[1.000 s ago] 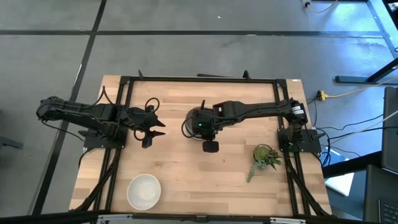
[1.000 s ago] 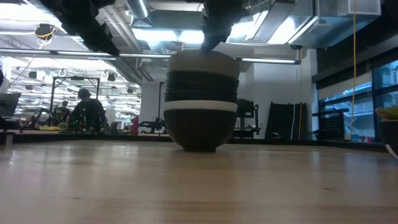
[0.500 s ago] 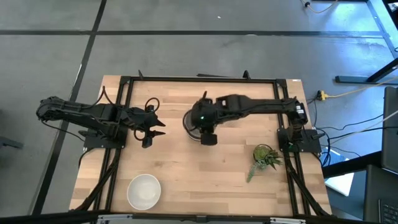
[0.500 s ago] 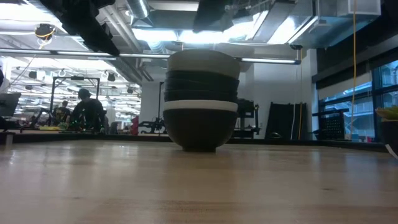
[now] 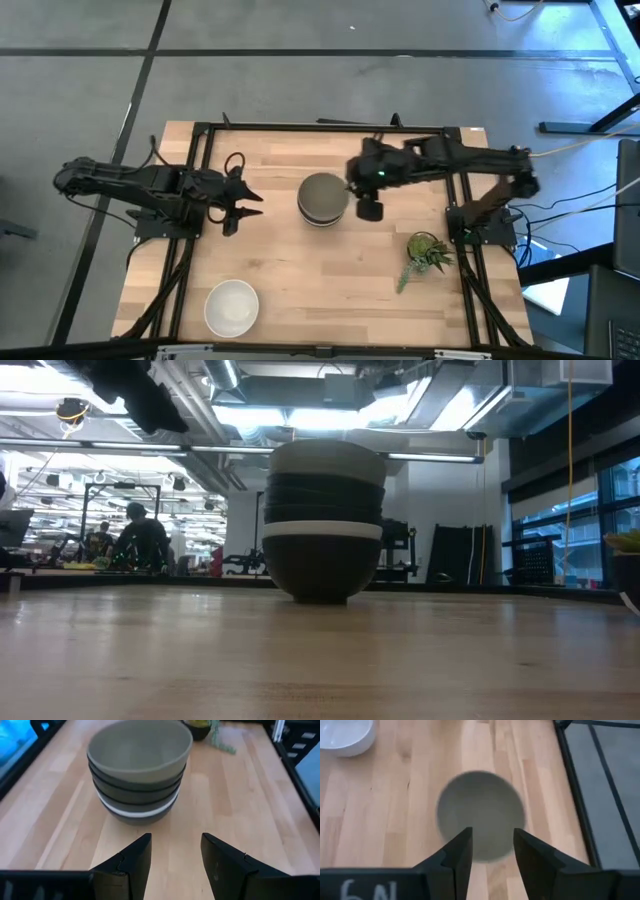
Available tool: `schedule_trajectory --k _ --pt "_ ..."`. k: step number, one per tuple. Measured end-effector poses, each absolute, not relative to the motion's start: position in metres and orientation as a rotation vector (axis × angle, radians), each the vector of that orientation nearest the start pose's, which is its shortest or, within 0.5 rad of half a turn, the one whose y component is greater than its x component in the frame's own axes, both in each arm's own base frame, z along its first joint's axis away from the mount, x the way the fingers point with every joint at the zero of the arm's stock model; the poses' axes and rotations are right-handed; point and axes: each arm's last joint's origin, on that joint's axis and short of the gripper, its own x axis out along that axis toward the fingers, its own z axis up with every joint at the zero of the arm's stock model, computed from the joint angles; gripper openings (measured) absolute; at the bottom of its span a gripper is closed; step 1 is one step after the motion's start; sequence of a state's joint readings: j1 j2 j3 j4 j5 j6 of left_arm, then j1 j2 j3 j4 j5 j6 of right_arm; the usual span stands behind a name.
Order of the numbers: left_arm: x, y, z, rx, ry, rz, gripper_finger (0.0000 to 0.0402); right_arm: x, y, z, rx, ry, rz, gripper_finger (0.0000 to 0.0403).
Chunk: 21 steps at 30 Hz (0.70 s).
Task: Nest bowls inside each other
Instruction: Stack the white bowl on the gray bowl
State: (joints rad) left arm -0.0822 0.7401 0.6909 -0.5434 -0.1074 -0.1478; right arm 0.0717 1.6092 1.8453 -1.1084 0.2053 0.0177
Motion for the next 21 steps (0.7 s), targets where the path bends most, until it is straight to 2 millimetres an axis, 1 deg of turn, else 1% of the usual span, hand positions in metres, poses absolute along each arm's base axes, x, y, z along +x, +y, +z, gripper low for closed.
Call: schedule_trajectory --k 3,6,9,12,17,21 --pt "0.147 -0.009 0.279 -0.089 0.565 0.068 0.0166 0.293 0.019 0.394 -0.094 0.833 -0.112 0.0145" --pt "0.143 -0.009 0.281 -0.091 0.546 0.067 0.0166 0.270 0.020 0.375 -0.067 0.744 -0.103 0.0145" --pt "0.139 -0.008 0.283 -0.092 0.535 0.066 0.0166 0.249 0.022 0.352 -0.029 0.639 -0.082 0.0145" --pt "0.138 -0.008 0.283 -0.092 0.533 0.066 0.0166 0.231 0.023 0.326 0.025 0.556 -0.045 0.0145" --pt "0.137 -0.008 0.283 -0.092 0.533 0.067 0.0166 0.211 0.022 0.278 0.096 0.485 -0.030 0.0145" --pt "0.137 -0.008 0.283 -0.092 0.534 0.067 0.0166 0.201 0.020 0.251 0.135 0.358 -0.024 0.0145"
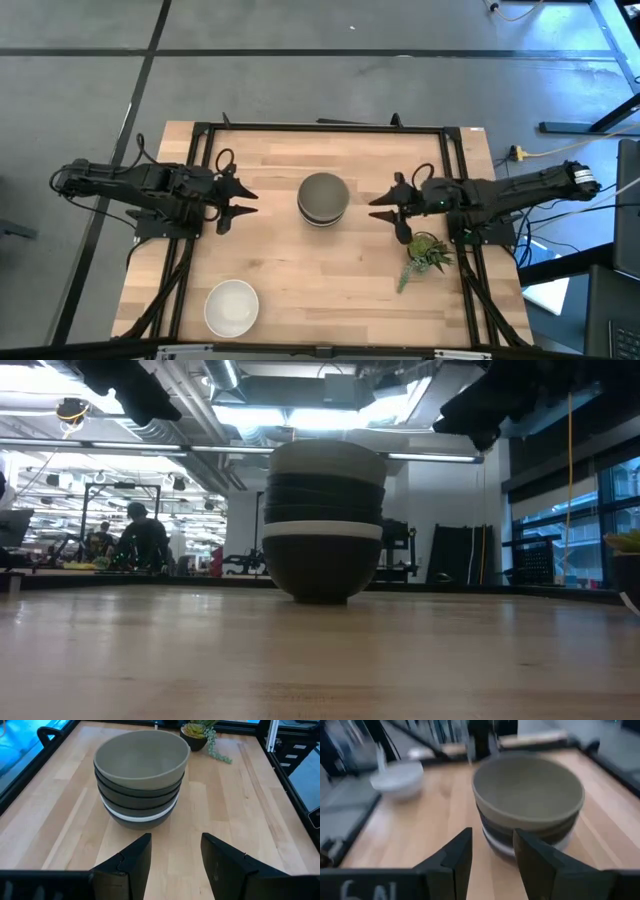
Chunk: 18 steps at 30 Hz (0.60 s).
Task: Nest bowls inside each other
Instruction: Stack the white bowl on the gray bowl
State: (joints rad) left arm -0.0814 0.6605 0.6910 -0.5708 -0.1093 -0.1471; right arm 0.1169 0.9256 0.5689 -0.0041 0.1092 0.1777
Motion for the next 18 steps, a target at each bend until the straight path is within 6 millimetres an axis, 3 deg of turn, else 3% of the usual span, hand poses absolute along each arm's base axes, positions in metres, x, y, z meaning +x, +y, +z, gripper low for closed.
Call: schedule_trajectory --k 3,8,14,18 --pt "0.137 -0.008 0.283 -0.092 0.534 0.067 0.0166 0.195 0.020 0.237 0.145 0.262 -0.012 0.0145" --pt "0.134 -0.008 0.278 -0.096 0.597 0.057 0.0166 0.188 0.018 0.224 0.072 0.270 -0.014 0.0145" --pt "0.127 -0.010 0.267 -0.196 0.749 0.040 0.0166 0.187 0.016 0.225 0.060 0.258 -0.064 0.0145" --pt "0.127 -0.014 0.268 -0.288 0.757 -0.096 0.0166 0.188 0.015 0.225 0.066 0.257 -0.074 0.0145"
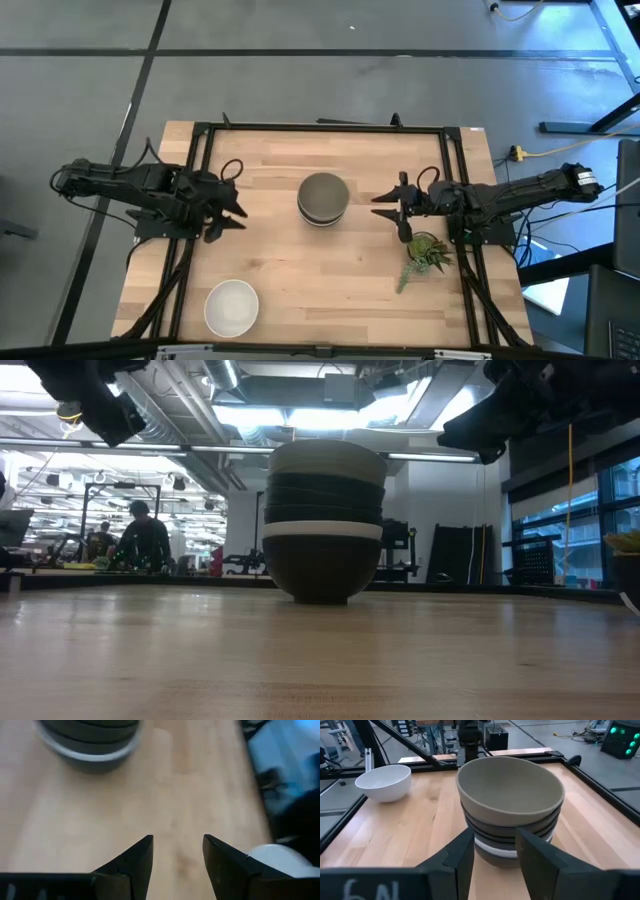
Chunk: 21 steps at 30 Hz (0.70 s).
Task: Nest bowls inside each other
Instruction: Stack the white bowl on the gray bowl
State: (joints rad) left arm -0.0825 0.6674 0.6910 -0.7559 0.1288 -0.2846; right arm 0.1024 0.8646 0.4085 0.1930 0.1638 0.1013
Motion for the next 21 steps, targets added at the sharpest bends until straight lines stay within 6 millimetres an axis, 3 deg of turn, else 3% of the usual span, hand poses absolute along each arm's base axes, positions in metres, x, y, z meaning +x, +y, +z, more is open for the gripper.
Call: schedule_trajectory --k 7,21 --pt "0.127 -0.021 0.270 -0.407 0.766 -0.207 0.0166 0.188 0.010 0.225 0.068 0.258 -0.096 0.0145" --pt "0.151 -0.053 0.240 -0.256 1.049 -0.290 0.0166 0.188 0.003 0.226 0.158 0.244 -0.146 0.0145"
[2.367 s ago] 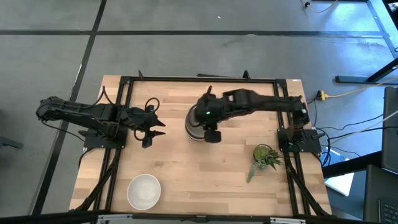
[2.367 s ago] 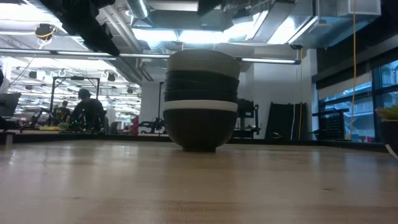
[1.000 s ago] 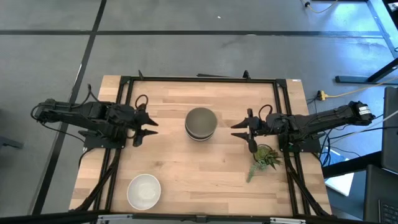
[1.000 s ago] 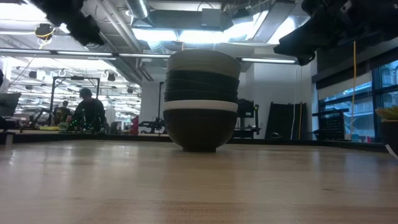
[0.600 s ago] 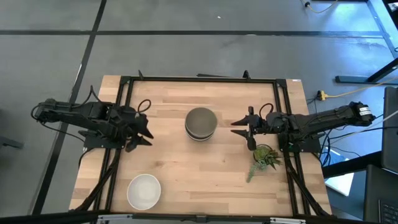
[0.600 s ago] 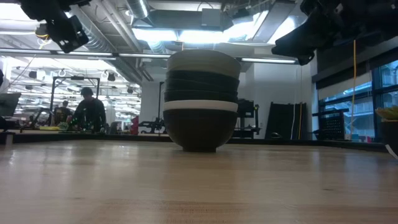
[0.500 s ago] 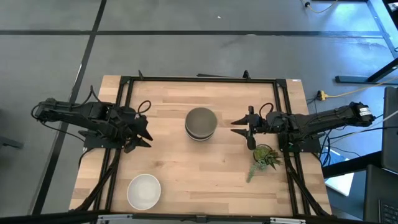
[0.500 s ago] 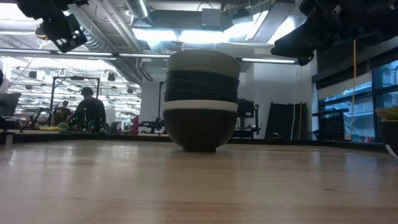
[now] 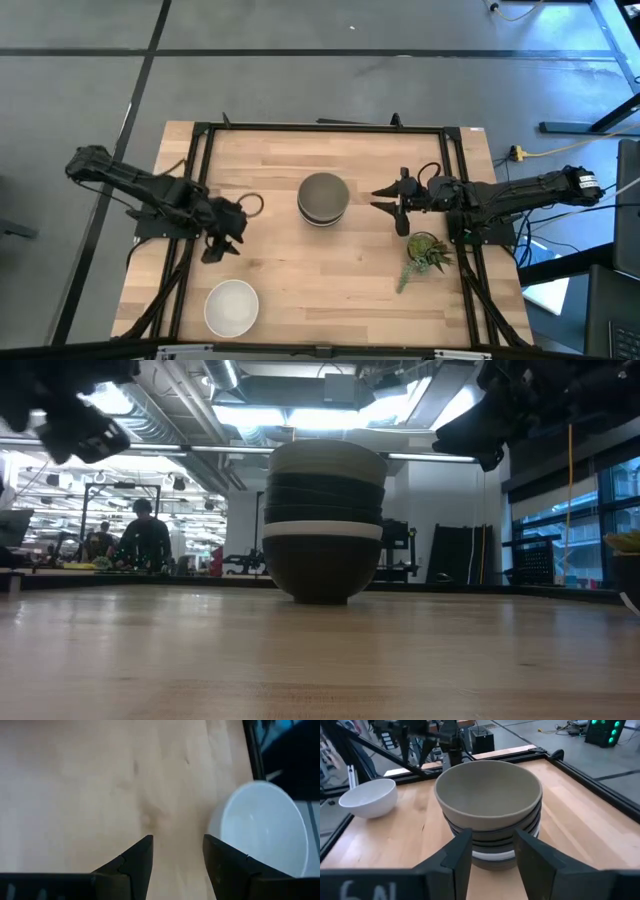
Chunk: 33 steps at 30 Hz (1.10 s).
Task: Nest bowls inside each other
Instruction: Stack the white bowl on the gray bowl
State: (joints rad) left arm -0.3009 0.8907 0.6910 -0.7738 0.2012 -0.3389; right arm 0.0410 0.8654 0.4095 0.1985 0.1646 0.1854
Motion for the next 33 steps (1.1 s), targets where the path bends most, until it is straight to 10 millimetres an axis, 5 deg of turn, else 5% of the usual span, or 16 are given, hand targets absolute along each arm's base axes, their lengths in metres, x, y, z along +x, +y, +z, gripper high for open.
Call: schedule_trajectory --k 12,20,33 --pt "0.160 -0.099 0.271 -0.091 1.132 -0.360 0.0166 0.189 0.003 0.229 0.247 0.206 -0.153 0.0145" --pt "0.168 -0.122 0.249 -0.082 1.329 -0.358 0.0166 0.190 0.003 0.231 0.270 0.180 -0.151 0.0145" --pt "0.184 -0.144 0.228 -0.226 1.402 -0.313 0.0166 0.191 0.003 0.235 0.296 0.140 -0.139 0.0145"
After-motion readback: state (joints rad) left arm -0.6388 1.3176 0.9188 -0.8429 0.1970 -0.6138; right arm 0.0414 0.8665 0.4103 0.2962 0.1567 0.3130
